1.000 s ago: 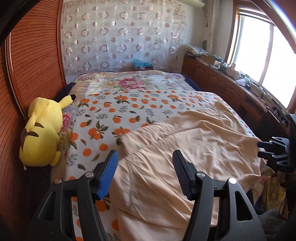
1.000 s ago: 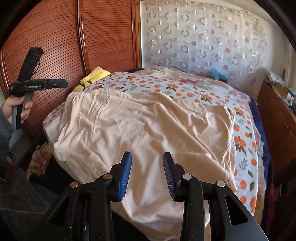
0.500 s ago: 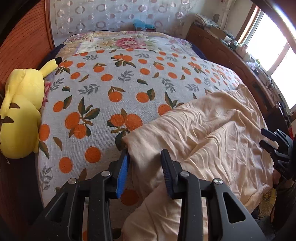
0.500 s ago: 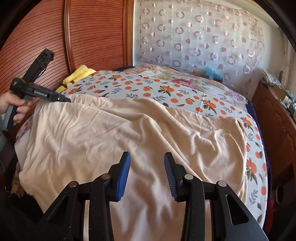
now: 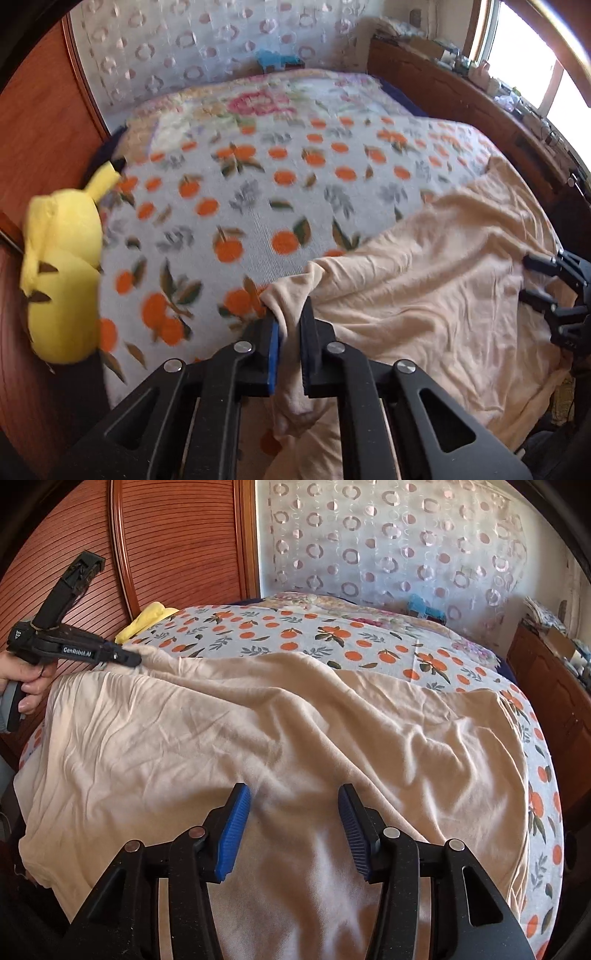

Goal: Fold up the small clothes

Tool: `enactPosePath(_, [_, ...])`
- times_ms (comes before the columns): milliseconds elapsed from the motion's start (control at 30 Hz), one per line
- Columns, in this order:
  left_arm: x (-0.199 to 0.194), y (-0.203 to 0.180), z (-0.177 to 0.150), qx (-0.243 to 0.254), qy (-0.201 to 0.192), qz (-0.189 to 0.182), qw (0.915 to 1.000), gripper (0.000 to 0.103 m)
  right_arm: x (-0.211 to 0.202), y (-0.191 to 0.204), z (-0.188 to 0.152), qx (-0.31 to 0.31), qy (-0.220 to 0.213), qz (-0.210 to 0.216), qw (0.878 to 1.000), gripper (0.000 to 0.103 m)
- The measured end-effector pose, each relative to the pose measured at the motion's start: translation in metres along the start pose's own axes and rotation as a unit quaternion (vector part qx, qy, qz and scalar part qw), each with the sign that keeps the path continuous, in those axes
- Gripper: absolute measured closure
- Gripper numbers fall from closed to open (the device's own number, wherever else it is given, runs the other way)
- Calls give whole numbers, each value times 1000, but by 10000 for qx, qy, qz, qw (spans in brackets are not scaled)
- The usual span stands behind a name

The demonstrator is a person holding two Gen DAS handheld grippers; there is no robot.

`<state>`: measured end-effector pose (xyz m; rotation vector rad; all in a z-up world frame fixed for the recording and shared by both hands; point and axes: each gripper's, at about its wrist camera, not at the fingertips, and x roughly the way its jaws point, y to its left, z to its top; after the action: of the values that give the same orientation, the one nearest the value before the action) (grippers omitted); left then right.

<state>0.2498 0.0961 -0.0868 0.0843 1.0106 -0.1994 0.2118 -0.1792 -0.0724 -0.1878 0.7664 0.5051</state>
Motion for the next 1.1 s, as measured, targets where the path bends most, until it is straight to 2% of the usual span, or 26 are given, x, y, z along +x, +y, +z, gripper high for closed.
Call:
enactPosePath(133, [-31, 8, 28, -15, -720, 400, 9966, 93, -1, -3, -1, 88, -24, 37, 10000, 51])
enactPosePath(200, [-30, 7, 38, 117, -881, 666, 9938, 92, -2, -6, -1, 119, -46, 15, 9999, 51])
enactPosePath(267, [-14, 7, 43, 214, -843, 769, 9932, 89, -2, -7, -2, 147, -57, 31, 9999, 51])
enactPosePath(300, [-2, 8, 42, 259, -702, 828, 9937, 85, -1, -7, -2, 169, -56, 30, 9998, 51])
enactPosePath(367, [18, 10, 36, 259, -317, 867, 9954, 82, 0, -10, -3, 225, -49, 20, 9997, 51])
enactPosePath(400, [21, 9, 30, 233, -284, 818, 9960, 77, 0, -11, -3, 242, -46, 26, 9997, 51])
enactPosePath(433, [21, 12, 25, 197, -271, 756, 9966, 66, 0, -12, -3, 260, -47, 35, 9996, 51])
enactPosePath(467, [20, 16, 20, 172, -279, 704, 9970, 59, 0, -12, -3, 266, -58, 45, 9996, 51])
enactPosePath(600, [11, 31, 4, 114, -284, 589, 9978, 57, -9, -3, -4, 96, -160, -108, 9998, 51])
enactPosePath(633, [8, 33, 2, 103, -309, 543, 9980, 57, -14, 4, -5, 49, -203, -39, 9998, 51])
enactPosePath(767, [-13, 50, -8, -23, -459, 513, 9976, 57, -38, 51, 2, -263, -497, 473, 9973, 51])
enactPosePath(900, [-41, 69, -22, -247, -681, 446, 9964, 57, -44, 115, 10, -689, -597, 1260, 9878, 51])
enactPosePath(1033, [-59, 87, -39, -395, -818, 468, 9948, 57, -32, 185, 11, -1249, -395, 2102, 9688, 52])
enactPosePath(1100, [-62, 96, -45, -456, -813, 507, 9943, 57, -25, 213, 10, -1478, -318, 2331, 9606, 52])
